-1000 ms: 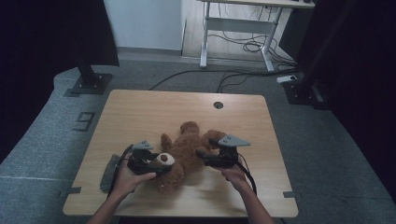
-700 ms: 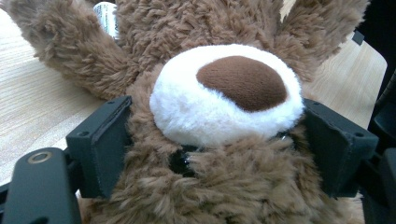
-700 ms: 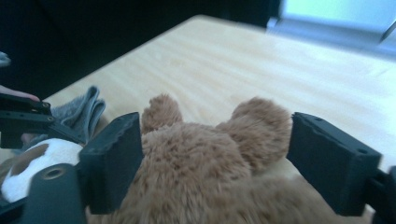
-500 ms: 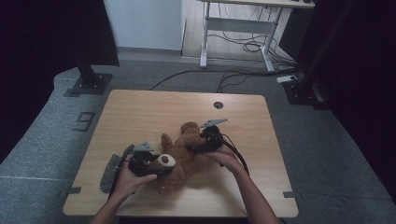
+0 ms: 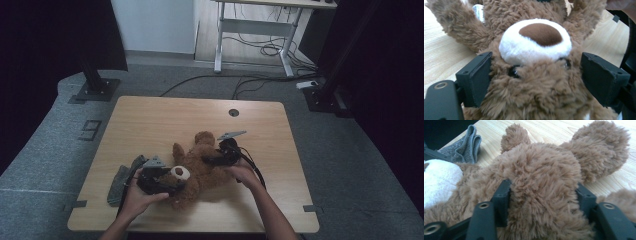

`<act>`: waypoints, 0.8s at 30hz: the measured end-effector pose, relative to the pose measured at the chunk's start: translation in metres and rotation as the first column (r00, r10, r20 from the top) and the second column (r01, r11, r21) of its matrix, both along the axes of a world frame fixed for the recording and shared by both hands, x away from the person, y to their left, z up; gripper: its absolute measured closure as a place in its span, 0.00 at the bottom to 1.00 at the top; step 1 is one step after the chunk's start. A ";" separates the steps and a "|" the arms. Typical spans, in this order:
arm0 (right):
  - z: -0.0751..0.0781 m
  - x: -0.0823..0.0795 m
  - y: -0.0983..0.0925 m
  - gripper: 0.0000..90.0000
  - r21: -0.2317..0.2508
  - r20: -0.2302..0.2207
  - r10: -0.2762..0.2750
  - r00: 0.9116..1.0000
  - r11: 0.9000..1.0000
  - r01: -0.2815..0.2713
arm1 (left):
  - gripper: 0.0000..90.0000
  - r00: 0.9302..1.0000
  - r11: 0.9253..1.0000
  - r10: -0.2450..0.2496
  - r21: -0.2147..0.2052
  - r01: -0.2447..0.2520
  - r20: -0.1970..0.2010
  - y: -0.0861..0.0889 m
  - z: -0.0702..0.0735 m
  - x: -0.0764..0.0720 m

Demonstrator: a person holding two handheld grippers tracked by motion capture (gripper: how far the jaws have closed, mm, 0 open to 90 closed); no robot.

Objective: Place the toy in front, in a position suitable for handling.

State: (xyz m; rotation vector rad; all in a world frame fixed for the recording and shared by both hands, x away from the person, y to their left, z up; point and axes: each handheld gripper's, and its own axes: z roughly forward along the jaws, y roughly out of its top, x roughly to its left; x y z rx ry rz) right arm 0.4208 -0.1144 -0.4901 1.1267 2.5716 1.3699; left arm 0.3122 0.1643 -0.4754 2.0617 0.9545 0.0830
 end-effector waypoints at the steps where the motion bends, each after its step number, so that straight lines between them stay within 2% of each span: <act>1: -0.001 -0.002 -0.001 0.55 0.001 0.018 -0.002 1.000 1.000 0.002 | 0.15 1.000 1.000 0.005 0.000 -0.005 0.009 0.002 0.002 -0.003; 4: -0.001 -0.004 -0.001 0.56 0.004 0.023 -0.010 1.000 1.000 0.010 | 0.14 1.000 1.000 0.009 0.007 -0.009 0.017 0.003 0.003 -0.006; 6: -0.001 -0.004 -0.001 0.56 0.003 0.025 -0.011 1.000 1.000 0.011 | 0.13 0.999 0.999 0.025 0.030 -0.026 0.028 0.001 0.002 -0.008; 9: 0.000 -0.005 0.001 0.56 -0.005 0.042 -0.017 0.999 1.000 0.017 | 0.10 0.998 0.998 0.045 0.049 -0.047 0.040 -0.004 -0.004 -0.009; 13: 0.000 -0.008 0.002 0.58 -0.011 0.064 -0.020 0.998 1.000 0.021 | 0.10 0.998 0.997 0.044 0.067 -0.047 0.045 -0.008 -0.010 -0.005; 16: 0.000 -0.012 0.003 0.62 -0.011 0.083 -0.025 0.996 1.000 0.026 | 0.17 0.999 0.998 0.024 0.065 -0.027 0.037 -0.009 -0.013 -0.003; 17: 0.001 -0.013 0.003 0.66 -0.014 0.097 -0.021 0.995 1.000 0.022 | 0.26 0.999 0.998 0.020 0.063 -0.023 0.042 -0.008 -0.013 -0.003; 21: 0.002 -0.015 0.003 0.69 -0.011 0.110 -0.015 0.994 1.000 0.017 | 0.38 0.999 0.999 0.008 0.041 -0.010 0.049 -0.003 -0.015 -0.003; 24: 0.002 -0.016 0.002 0.71 0.001 0.111 -0.018 0.994 1.000 0.017 | 0.43 0.998 0.999 0.004 0.034 -0.006 0.055 -0.001 -0.015 -0.003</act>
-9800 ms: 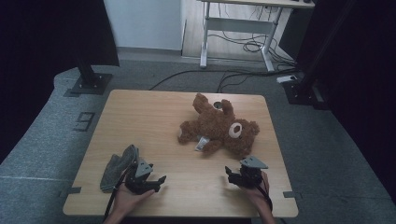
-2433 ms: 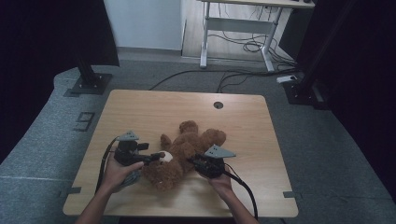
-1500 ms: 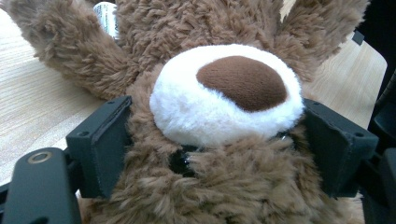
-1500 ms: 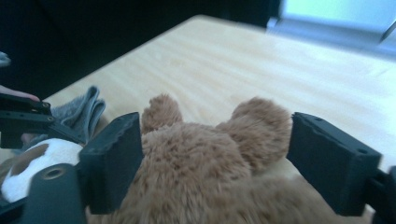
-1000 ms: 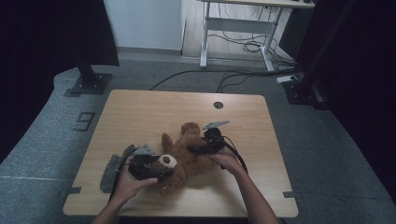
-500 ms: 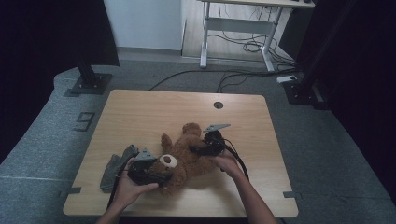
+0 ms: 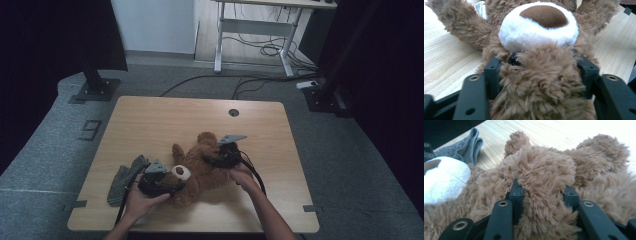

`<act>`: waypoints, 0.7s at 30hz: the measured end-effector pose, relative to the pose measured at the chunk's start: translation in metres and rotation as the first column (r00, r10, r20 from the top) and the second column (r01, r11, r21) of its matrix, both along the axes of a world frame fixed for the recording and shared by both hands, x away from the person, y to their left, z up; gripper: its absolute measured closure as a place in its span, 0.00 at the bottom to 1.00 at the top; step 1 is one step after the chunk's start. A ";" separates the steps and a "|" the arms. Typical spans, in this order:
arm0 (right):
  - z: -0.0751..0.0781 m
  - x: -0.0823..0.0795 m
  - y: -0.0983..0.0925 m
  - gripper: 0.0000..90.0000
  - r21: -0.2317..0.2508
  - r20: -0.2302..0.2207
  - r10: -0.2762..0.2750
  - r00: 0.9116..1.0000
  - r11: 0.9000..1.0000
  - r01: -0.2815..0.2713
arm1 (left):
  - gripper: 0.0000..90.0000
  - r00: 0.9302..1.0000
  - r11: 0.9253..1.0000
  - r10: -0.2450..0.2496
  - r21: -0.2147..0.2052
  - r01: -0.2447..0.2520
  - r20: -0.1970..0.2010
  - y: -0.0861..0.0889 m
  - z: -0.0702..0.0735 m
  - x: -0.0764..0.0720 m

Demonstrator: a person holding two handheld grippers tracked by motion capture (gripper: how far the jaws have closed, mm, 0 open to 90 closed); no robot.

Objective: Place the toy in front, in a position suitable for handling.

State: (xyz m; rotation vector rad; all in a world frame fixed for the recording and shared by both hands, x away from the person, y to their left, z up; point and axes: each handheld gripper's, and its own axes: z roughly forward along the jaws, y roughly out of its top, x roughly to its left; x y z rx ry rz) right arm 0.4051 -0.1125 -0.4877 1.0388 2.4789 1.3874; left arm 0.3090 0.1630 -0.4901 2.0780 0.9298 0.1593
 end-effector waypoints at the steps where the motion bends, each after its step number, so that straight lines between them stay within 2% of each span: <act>1: 0.001 -0.001 -0.001 0.72 0.009 0.004 -0.002 1.000 1.000 0.002 | 0.47 1.000 1.000 -0.001 -0.002 0.001 0.003 0.000 0.000 0.000; 9: 0.005 -0.007 -0.005 0.75 0.034 0.040 -0.008 0.999 0.999 0.007 | 0.50 1.000 1.000 -0.023 -0.022 0.023 0.006 0.003 0.005 0.001; 12: 0.007 -0.009 -0.007 0.75 0.038 0.052 -0.016 0.999 0.999 0.014 | 0.50 0.999 0.999 -0.036 -0.013 0.036 0.011 0.002 0.008 0.002; 15: 0.010 -0.011 -0.010 0.76 0.050 0.068 -0.025 0.997 0.999 0.021 | 0.51 0.998 0.998 -0.056 -0.001 0.056 0.033 0.001 0.016 0.004; 17: 0.015 -0.012 -0.015 0.76 0.081 0.082 -0.037 0.996 0.996 0.030 | 0.52 0.996 0.997 -0.072 0.007 0.072 0.054 0.001 0.024 0.007; 21: 0.020 -0.014 -0.020 0.76 0.108 0.106 -0.058 0.993 0.993 0.046 | 0.52 0.993 0.996 -0.091 0.016 0.090 0.072 -0.001 0.034 0.011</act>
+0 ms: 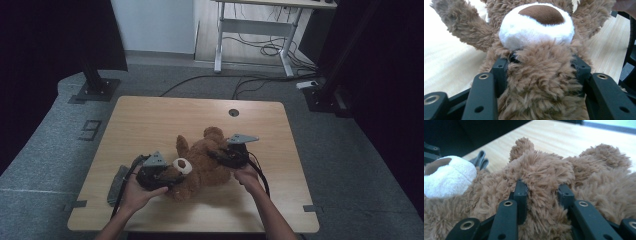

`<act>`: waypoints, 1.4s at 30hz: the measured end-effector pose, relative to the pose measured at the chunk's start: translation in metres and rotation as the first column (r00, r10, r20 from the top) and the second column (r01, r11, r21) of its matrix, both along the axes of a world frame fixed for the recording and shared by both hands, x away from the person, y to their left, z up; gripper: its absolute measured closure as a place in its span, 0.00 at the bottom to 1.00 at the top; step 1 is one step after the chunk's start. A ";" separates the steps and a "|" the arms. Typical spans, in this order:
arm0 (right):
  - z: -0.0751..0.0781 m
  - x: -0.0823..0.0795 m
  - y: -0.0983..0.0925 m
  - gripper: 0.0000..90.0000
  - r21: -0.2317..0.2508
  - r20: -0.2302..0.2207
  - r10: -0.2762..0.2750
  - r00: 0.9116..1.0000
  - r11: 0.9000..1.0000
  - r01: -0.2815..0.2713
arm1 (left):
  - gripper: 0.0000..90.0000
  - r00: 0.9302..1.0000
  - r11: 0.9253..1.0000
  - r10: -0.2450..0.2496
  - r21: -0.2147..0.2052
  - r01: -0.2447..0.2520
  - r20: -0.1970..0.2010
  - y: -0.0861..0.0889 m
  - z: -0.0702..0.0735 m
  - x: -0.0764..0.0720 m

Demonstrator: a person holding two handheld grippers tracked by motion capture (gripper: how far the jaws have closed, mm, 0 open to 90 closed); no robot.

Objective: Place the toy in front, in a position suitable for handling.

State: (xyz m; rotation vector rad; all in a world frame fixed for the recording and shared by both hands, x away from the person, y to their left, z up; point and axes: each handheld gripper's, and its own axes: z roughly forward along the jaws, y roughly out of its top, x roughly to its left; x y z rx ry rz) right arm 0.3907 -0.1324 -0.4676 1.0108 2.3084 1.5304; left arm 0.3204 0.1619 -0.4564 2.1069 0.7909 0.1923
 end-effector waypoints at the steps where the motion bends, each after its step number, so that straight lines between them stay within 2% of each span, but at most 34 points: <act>1: 0.002 -0.001 -0.002 0.76 0.007 0.007 -0.006 1.000 1.000 0.006 | 0.52 1.000 1.000 -0.006 0.005 0.006 0.006 -0.001 0.003 0.002; 9: 0.010 -0.009 -0.018 0.76 0.050 0.057 -0.087 0.995 0.995 0.084 | 0.51 0.997 0.998 -0.063 0.019 0.062 0.034 -0.013 0.016 0.016; 10: 0.011 -0.013 -0.022 0.77 0.050 0.074 -0.114 0.991 0.993 0.110 | 0.51 0.997 0.997 -0.072 0.018 0.072 0.034 -0.015 0.016 0.018; 12: 0.011 -0.015 -0.023 0.77 0.053 0.079 -0.124 0.989 0.991 0.120 | 0.51 0.995 0.996 -0.092 0.020 0.091 0.037 -0.017 0.018 0.022; 15: 0.011 -0.024 -0.028 0.77 0.065 0.104 -0.165 0.981 0.985 0.159 | 0.50 0.993 0.993 -0.117 0.011 0.117 0.031 -0.018 0.019 0.026; 20: 0.008 -0.028 -0.032 0.77 0.074 0.102 -0.193 0.976 0.980 0.186 | 0.50 0.987 0.987 -0.159 0.002 0.159 0.031 -0.018 0.016 0.033; 23: 0.005 -0.030 -0.032 0.77 0.077 0.097 -0.207 0.973 0.977 0.200 | 0.50 0.984 0.985 -0.173 0.010 0.173 0.035 -0.018 0.015 0.035; 33: -0.003 -0.033 -0.032 0.77 0.101 0.081 -0.239 0.968 0.968 0.230 | 0.50 0.976 0.977 -0.215 -0.007 0.215 0.020 -0.014 0.010 0.045; 36: -0.009 -0.035 -0.033 0.77 0.104 0.078 -0.255 0.964 0.964 0.247 | 0.50 0.972 0.972 -0.233 0.002 0.233 0.017 -0.016 0.006 0.049; 39: -0.016 -0.037 -0.034 0.77 0.104 0.074 -0.269 0.960 0.960 0.261 | 0.50 0.965 0.965 -0.262 -0.002 0.262 0.001 -0.017 0.000 0.055; 42: -0.023 -0.041 -0.034 0.77 0.096 0.083 -0.290 0.953 0.954 0.282 | 0.49 0.960 0.960 -0.279 -0.007 0.279 -0.013 -0.017 -0.006 0.062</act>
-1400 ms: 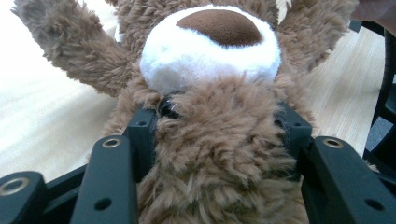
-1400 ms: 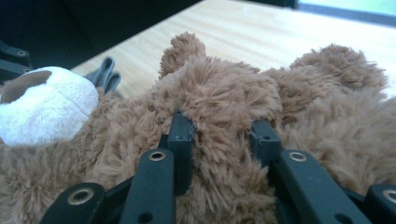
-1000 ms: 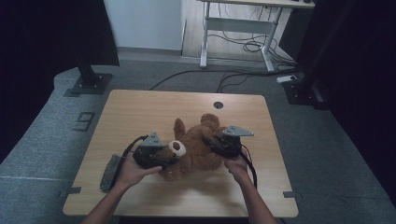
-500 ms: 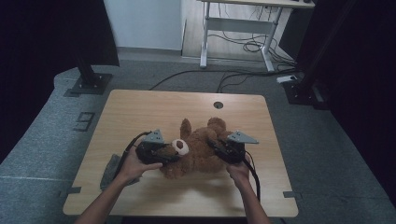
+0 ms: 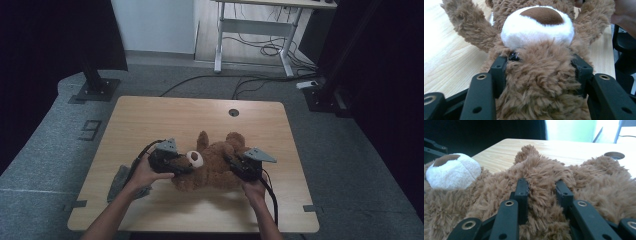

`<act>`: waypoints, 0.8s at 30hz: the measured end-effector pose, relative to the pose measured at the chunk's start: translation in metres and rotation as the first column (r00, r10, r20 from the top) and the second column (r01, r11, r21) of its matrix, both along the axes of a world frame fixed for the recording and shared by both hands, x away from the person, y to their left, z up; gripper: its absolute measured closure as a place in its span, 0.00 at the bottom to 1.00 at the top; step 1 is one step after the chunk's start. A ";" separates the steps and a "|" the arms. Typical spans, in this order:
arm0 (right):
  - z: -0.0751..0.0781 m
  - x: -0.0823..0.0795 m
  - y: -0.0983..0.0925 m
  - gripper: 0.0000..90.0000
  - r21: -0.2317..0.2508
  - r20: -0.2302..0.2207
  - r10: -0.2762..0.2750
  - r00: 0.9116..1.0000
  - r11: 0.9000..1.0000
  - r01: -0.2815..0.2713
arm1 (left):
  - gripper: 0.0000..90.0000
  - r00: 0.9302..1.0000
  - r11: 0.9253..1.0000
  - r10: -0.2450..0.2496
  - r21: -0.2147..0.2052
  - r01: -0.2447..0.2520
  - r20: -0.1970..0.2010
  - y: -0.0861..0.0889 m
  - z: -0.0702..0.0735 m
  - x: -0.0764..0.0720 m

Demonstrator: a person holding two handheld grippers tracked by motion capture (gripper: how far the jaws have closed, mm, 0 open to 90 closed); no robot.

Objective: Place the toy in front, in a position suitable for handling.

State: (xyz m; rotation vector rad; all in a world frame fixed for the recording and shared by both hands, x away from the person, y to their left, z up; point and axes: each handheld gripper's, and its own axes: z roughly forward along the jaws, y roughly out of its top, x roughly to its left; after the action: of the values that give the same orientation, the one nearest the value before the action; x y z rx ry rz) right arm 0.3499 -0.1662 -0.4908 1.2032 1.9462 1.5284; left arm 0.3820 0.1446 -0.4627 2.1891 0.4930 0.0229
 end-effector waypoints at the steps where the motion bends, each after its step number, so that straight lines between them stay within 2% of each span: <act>1: -0.002 -0.001 0.000 0.77 -0.005 0.002 -0.008 1.000 1.000 0.008 | 0.49 1.000 1.000 -0.002 0.000 0.002 0.000 0.000 -0.001 0.001; 6: -0.007 -0.001 0.002 0.77 -0.017 0.012 -0.023 1.000 1.000 0.023 | 0.48 1.000 1.000 -0.013 0.002 0.013 0.004 0.001 -0.005 0.006; 10: -0.007 -0.002 0.003 0.77 -0.020 0.021 -0.032 0.999 0.999 0.032 | 0.48 1.000 1.000 -0.018 -0.014 0.018 0.003 0.004 -0.007 0.010; 12: -0.009 -0.002 0.006 0.77 -0.026 0.033 -0.054 0.998 0.998 0.055 | 0.47 1.000 1.000 -0.017 -0.020 0.018 0.003 0.004 -0.010 0.013; 15: -0.013 -0.003 0.008 0.77 -0.033 0.039 -0.072 0.997 0.997 0.074 | 0.45 1.000 1.000 -0.010 -0.004 0.010 0.004 0.005 -0.014 0.017; 18: -0.017 -0.004 0.012 0.75 -0.042 0.048 -0.078 0.996 0.996 0.080 | 0.39 1.000 1.000 0.002 0.013 -0.002 0.001 0.006 -0.017 0.018; 20: -0.017 -0.004 0.012 0.75 -0.045 0.049 -0.079 0.996 0.996 0.081 | 0.32 1.000 1.000 0.020 0.016 -0.020 -0.011 0.006 -0.015 0.016; 21: -0.016 -0.004 0.013 0.74 -0.042 0.041 -0.083 0.996 0.996 0.085 | 0.30 0.999 0.999 0.043 0.019 -0.043 0.004 0.006 -0.013 0.014; 22: -0.016 -0.004 0.012 0.73 -0.041 0.038 -0.085 0.996 0.995 0.087 | 0.30 0.996 0.996 0.085 0.005 -0.085 0.030 0.007 -0.005 0.009; 23: -0.016 -0.004 0.012 0.72 -0.038 0.035 -0.089 0.995 0.995 0.090 | 0.31 0.996 0.996 0.085 0.005 -0.085 0.030 0.007 -0.005 0.009; 24: -0.016 -0.004 0.012 0.72 -0.036 0.031 -0.091 0.995 0.995 0.092 | 0.33 0.986 0.988 0.157 -0.019 -0.156 0.064 0.010 0.006 0.001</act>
State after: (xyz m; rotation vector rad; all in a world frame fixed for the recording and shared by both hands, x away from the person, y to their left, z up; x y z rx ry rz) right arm 0.3461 -0.1546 -0.5070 1.2300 1.8663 1.4497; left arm 0.3828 0.1547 -0.4564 2.1245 0.6249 0.1751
